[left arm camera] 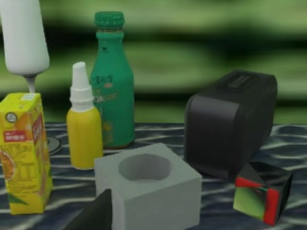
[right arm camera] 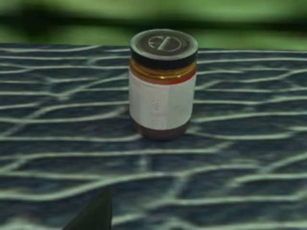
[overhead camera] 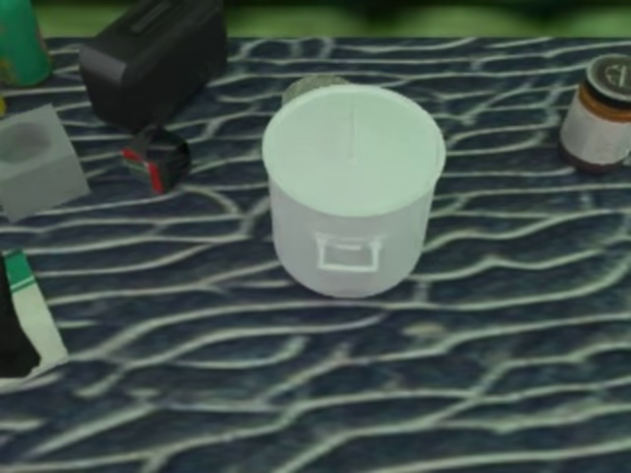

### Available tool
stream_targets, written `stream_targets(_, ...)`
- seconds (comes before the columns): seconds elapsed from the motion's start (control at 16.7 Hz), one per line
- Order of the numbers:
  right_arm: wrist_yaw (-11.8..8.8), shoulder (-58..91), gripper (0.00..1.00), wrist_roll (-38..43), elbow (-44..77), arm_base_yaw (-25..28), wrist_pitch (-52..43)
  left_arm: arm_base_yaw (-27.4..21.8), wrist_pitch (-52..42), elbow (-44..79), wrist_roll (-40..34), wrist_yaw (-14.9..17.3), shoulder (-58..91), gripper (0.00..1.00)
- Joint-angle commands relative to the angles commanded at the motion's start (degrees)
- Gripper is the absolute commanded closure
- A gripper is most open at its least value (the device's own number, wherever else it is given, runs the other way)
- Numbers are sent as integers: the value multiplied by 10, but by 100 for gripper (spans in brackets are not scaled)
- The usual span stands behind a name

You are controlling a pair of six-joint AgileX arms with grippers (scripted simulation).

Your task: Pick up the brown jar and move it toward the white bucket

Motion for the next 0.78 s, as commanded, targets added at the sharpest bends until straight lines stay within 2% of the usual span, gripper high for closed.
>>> stream_targets(0.36,5,297,0,-34,260,-14,-205,0,0,0,0,0,0,0)
stream_targets(0.78,1,712,0,-92,650,-24,-467,0,0,0,0,0,0,0)
